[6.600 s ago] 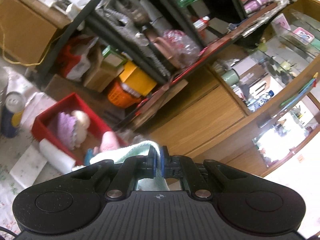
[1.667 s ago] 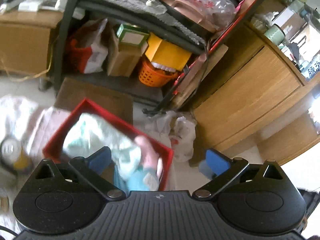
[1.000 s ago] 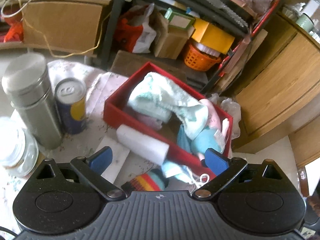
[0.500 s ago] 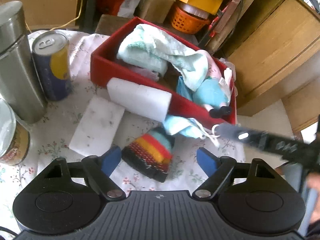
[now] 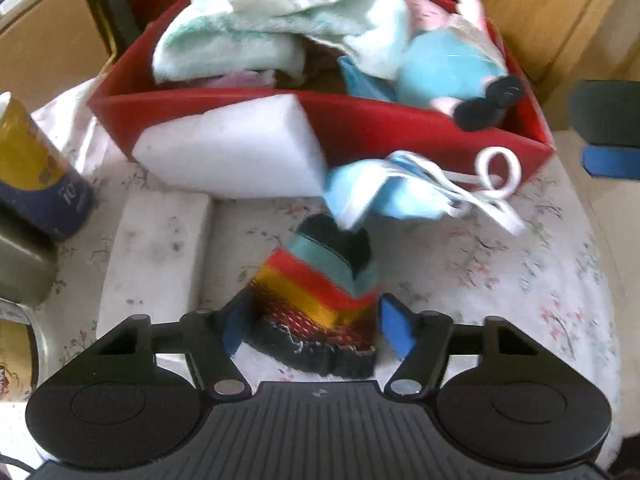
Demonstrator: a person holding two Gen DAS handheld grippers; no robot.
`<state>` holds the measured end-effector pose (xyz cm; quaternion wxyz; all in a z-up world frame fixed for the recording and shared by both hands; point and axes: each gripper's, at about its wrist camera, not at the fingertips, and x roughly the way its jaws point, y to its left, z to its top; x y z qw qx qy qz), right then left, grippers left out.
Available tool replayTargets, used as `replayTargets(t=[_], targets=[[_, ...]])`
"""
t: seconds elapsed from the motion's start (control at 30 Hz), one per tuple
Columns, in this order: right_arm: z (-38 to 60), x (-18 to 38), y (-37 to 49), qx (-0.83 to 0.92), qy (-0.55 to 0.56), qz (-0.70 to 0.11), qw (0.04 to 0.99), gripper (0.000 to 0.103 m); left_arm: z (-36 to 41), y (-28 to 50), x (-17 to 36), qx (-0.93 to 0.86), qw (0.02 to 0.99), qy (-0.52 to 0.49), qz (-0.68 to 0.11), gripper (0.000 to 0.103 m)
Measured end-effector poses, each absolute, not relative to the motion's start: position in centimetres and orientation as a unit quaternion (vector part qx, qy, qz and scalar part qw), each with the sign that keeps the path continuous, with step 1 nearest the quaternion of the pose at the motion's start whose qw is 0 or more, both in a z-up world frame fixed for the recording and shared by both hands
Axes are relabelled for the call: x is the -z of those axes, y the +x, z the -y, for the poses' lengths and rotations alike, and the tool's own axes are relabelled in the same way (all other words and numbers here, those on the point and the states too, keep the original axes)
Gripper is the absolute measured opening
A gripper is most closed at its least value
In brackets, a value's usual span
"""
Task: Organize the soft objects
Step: 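Grasp the rainbow-striped knit item with the left tool while the right tool grasps the blue mask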
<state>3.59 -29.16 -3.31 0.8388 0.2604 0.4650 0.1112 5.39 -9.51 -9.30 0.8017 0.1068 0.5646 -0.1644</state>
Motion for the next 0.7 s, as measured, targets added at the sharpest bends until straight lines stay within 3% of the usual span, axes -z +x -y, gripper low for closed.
replayTargets(t=[0.03, 0.2, 0.3, 0.5, 0.7], targets=[[29.1, 3.4, 3.6, -0.116, 0.268, -0.466, 0.835, 0.05, 9.6, 5.3, 9.3, 0.163, 0.802, 0.107, -0.564, 0.064], [28.3, 3.8, 3.7, -0.132, 0.291, -0.474, 0.821, 0.05, 8.7, 4.7, 8.3, 0.158, 0.8, 0.087, -0.572, 0.031], [27.4, 4.4, 4.0, -0.14, 0.299, -0.483, 0.811, 0.05, 7.0, 4.2, 7.3, 0.154, 0.797, 0.053, -0.581, 0.021], [24.4, 5.8, 5.1, -0.153, 0.314, -0.506, 0.789, 0.055, 3.8, 3.1, 5.2, 0.171, 0.792, -0.005, -0.586, 0.019], [20.3, 6.9, 6.5, -0.128, 0.221, -0.527, 0.81, 0.054, 1.4, 2.3, 4.6, 0.174, 0.786, -0.036, -0.592, 0.019]])
